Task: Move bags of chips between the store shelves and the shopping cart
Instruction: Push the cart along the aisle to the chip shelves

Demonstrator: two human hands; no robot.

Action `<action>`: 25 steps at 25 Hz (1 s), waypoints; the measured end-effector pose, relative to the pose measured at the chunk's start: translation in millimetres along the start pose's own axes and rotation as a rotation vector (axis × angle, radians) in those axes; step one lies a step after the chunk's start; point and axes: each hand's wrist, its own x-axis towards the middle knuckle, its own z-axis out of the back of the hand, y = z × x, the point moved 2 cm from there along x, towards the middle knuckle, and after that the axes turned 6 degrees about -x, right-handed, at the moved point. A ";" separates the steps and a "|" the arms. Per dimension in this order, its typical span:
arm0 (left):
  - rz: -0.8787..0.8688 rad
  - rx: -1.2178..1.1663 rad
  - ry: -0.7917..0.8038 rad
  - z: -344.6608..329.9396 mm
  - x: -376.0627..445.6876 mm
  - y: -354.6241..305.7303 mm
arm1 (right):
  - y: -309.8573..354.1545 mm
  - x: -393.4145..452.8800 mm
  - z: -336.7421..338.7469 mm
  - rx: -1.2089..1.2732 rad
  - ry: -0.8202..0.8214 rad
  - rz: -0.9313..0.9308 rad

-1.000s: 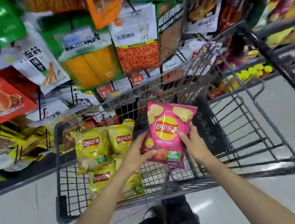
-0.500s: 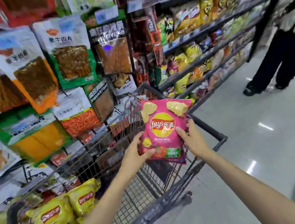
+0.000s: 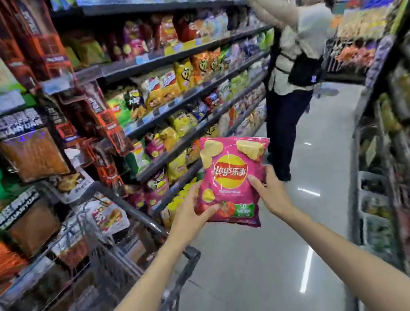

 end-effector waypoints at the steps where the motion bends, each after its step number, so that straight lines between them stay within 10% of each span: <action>1: -0.005 0.009 0.023 -20.8 17.3 -5.4 | -8.2 8.5 22.9 -0.002 -0.026 -0.006; 18: -0.070 -0.020 0.243 -139.7 375.7 -25.9 | -69.9 332.7 142.5 -0.127 -0.127 -0.042; 25: -0.085 -0.053 0.072 -96.1 522.2 -23.8 | -42.5 516.8 108.5 -0.074 -0.044 0.093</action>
